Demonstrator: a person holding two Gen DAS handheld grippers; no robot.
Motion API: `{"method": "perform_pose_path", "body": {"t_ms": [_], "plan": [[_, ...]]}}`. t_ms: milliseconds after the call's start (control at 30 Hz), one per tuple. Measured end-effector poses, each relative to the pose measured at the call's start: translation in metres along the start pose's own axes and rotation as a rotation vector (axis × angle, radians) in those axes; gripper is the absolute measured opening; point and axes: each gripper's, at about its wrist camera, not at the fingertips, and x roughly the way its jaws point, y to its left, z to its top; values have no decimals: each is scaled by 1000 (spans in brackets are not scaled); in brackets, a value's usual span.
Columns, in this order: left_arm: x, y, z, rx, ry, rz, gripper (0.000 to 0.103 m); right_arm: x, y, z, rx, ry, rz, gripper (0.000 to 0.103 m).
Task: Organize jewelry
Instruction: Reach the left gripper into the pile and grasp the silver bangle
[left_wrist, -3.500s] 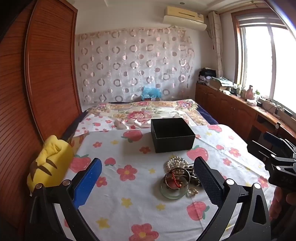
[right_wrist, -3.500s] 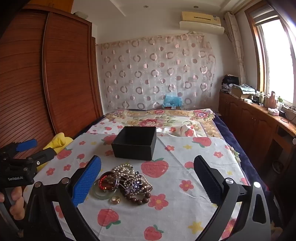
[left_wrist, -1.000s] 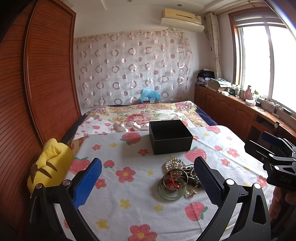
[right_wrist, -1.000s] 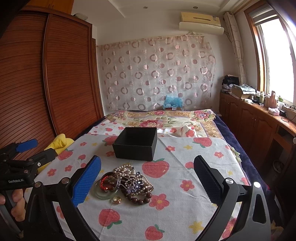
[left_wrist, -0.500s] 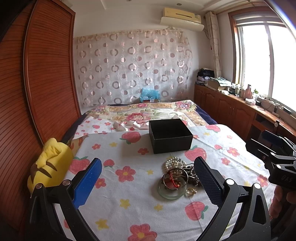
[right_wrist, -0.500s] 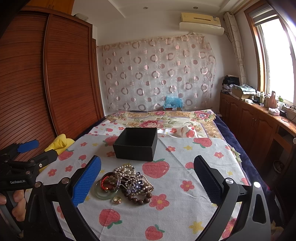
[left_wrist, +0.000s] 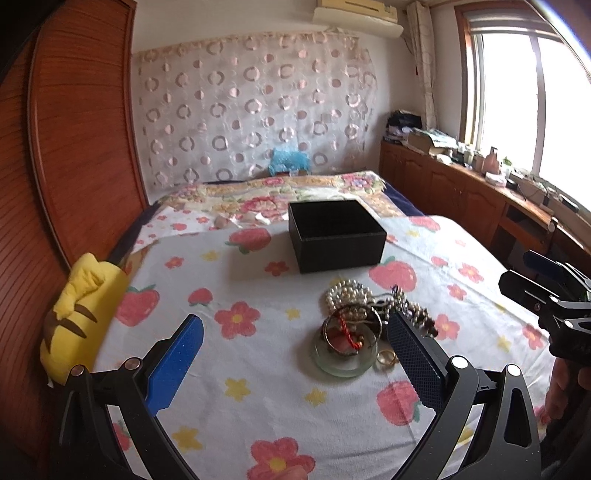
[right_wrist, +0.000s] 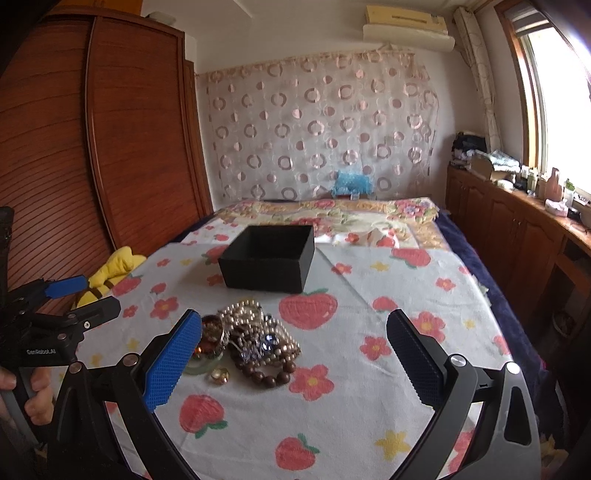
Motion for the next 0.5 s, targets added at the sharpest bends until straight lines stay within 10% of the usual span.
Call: {"method": "perform_pose_path", "body": {"t_ms": [500], "plan": [[58,-23,-21,69,135,-145,88,36,-22,-45,9,124,26,90]]}}
